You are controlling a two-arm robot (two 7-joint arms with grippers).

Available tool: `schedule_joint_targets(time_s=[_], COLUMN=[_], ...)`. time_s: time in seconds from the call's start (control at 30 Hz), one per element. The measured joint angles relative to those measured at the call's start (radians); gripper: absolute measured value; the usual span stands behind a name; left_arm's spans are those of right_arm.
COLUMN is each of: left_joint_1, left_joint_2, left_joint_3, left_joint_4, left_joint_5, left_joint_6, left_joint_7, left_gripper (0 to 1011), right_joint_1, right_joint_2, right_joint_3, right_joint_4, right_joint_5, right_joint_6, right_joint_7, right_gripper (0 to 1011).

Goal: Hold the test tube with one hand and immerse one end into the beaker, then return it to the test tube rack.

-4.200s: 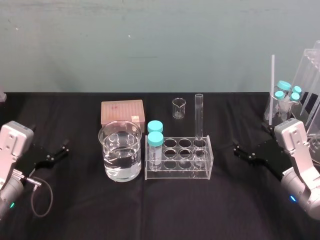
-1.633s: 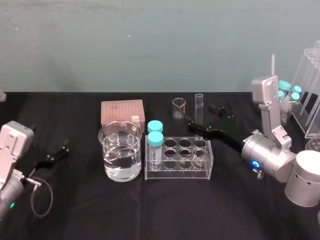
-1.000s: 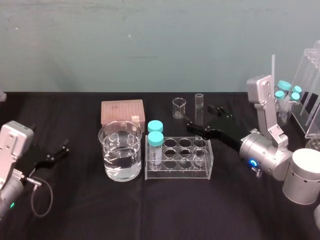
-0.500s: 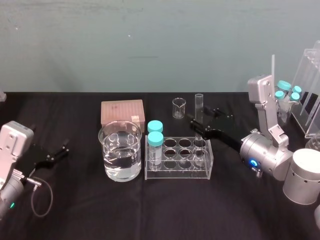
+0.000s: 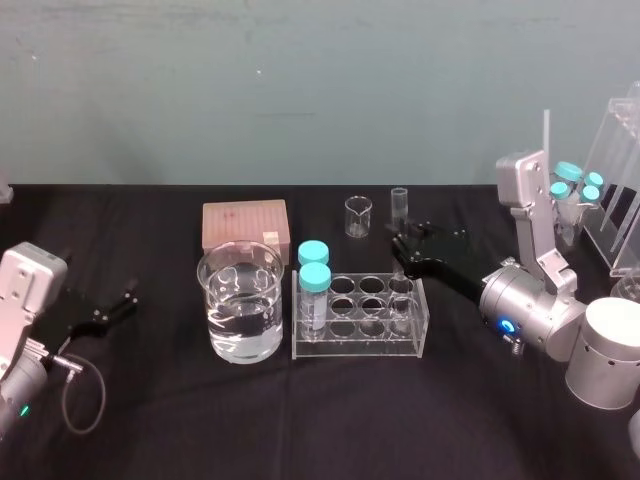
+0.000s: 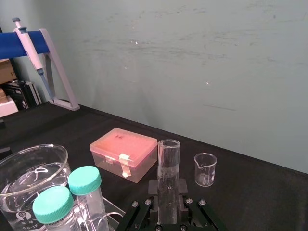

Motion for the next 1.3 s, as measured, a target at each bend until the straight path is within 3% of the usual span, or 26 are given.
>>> schedule_joint_targets(time_s=[0.57, 1.3], left_joint_1=[0.000, 0.000], left_joint_2=[0.000, 0.000], left_joint_3=[0.000, 0.000], left_joint_4=[0.000, 0.000], left_joint_5=[0.000, 0.000], left_joint_6=[0.000, 0.000], left_joint_7=[0.000, 0.000], left_gripper=[1000, 1000], right_joint_1=[0.000, -0.046], right_joint_2=[0.000, -0.013], right_joint_3=[0.000, 0.045], right_joint_4=[0.000, -0.017], right_joint_5=[0.000, -0.022], right_joint_6=[0.000, -0.122], right_joint_7=[0.000, 0.049], right_gripper=[225, 224])
